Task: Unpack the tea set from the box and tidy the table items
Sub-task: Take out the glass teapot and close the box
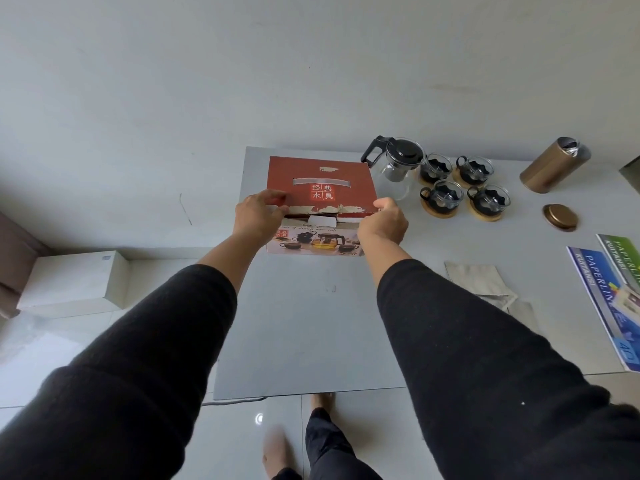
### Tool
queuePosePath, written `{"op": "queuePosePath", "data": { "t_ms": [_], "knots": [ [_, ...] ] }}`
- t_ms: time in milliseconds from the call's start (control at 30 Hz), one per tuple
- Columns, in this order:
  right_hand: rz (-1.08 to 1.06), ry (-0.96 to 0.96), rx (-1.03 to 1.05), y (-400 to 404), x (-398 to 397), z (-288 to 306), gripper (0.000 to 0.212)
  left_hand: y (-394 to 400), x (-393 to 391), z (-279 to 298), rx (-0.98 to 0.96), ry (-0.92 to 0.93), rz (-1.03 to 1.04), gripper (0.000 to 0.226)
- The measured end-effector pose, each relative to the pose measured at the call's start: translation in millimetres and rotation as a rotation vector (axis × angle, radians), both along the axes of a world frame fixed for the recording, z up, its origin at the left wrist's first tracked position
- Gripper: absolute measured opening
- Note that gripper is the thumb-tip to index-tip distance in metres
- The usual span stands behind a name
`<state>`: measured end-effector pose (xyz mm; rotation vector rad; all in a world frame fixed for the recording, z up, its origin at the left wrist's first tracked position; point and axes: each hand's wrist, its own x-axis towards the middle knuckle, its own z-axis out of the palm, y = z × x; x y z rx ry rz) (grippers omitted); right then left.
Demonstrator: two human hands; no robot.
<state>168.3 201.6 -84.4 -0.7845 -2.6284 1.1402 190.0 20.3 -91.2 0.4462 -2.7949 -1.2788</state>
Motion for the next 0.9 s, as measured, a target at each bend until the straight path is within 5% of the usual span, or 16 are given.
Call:
{"op": "queuePosePath", "data": {
  "t_ms": [533, 900],
  "knots": [
    [0.075, -0.032, 0.039, 4.0, 1.7, -7.2, 0.021, -2.4, 0.9, -4.6, 0.018, 0.014, 0.026, 0.034],
    [0.617, 0.025, 0.277, -13.5, 13.0, -21.4, 0.040, -6.1, -1.0, -13.2, 0.054, 0.032, 0.022, 0.035]
  ]
}}
